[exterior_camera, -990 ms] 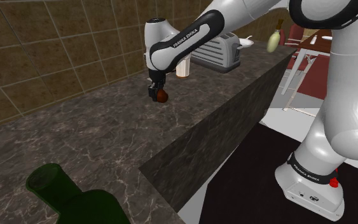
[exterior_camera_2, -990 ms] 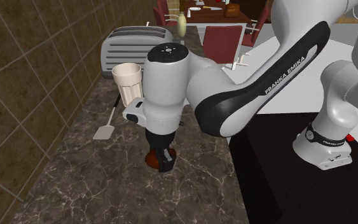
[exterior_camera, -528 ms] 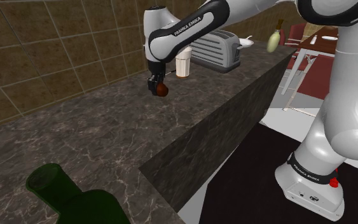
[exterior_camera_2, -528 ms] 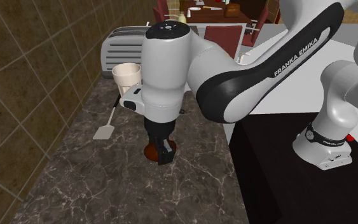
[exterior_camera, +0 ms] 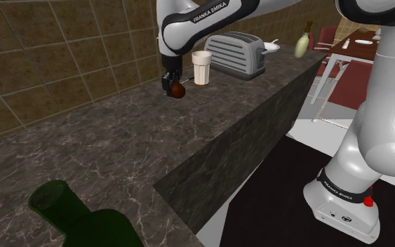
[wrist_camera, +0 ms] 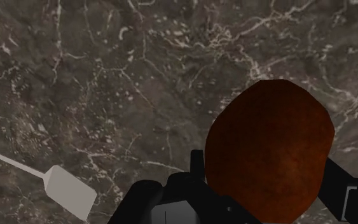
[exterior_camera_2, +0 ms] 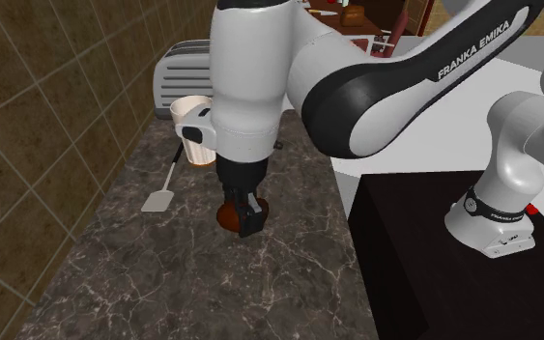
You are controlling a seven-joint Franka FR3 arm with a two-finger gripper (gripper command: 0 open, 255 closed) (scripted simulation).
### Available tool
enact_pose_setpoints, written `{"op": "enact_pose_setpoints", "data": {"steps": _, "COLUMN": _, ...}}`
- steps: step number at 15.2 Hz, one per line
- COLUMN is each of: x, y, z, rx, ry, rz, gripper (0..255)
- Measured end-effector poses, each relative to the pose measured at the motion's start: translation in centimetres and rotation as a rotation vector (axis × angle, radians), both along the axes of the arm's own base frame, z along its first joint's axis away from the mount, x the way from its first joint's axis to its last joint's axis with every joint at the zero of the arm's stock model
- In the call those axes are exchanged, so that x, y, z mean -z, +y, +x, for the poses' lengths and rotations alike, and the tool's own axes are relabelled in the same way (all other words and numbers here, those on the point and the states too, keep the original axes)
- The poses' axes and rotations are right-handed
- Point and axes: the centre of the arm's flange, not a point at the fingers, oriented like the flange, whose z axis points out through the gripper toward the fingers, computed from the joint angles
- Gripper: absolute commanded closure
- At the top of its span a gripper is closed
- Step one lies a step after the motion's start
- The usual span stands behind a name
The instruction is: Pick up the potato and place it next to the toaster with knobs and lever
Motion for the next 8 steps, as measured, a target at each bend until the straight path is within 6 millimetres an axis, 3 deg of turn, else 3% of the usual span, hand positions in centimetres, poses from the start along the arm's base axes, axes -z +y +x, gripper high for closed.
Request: {"op": "enact_pose_setpoints", "data": {"steps": 8, "x": -4.3, "y": 0.0, "z": 0.0, "rx": 0.0, "ry": 0.0, "rz": 0.0, "gripper": 255}}
